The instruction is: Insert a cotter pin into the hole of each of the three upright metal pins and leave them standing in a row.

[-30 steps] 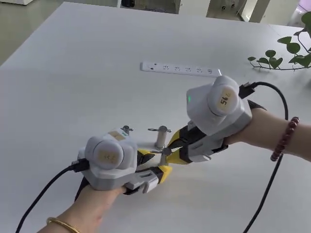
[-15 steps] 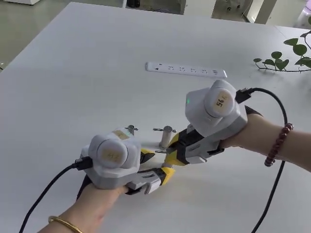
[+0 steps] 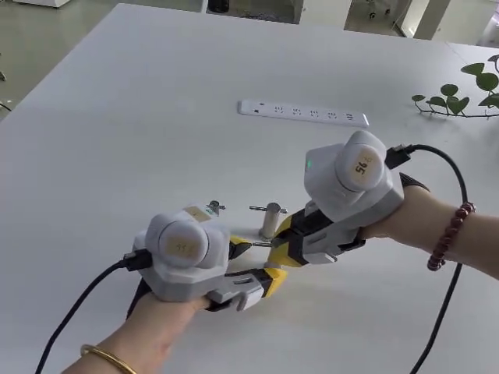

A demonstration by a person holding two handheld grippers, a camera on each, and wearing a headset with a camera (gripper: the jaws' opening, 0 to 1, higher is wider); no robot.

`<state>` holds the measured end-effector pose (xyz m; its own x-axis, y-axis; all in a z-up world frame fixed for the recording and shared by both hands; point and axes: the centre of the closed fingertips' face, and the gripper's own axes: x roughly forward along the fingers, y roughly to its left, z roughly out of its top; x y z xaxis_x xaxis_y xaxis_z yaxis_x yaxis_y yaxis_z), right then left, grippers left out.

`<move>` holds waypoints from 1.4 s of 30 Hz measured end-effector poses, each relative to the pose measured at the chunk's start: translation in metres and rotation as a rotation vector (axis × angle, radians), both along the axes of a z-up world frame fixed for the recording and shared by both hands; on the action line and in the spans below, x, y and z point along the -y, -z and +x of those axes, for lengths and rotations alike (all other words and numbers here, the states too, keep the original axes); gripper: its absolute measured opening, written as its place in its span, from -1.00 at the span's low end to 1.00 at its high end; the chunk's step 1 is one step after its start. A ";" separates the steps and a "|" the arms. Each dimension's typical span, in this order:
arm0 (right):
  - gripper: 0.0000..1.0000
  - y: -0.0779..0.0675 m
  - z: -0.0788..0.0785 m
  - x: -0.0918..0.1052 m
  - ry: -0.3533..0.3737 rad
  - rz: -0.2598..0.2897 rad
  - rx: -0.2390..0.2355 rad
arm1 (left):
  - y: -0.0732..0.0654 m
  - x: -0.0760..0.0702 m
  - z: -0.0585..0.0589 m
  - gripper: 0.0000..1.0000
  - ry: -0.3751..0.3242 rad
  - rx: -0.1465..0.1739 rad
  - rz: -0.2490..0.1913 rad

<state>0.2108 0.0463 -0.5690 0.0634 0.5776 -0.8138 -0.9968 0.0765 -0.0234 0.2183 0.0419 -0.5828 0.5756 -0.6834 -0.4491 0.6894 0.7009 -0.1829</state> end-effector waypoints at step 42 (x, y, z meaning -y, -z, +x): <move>-0.84 -0.007 0.034 0.050 0.048 -0.036 0.052 | -0.042 -0.052 -0.020 0.50 -0.103 0.039 0.067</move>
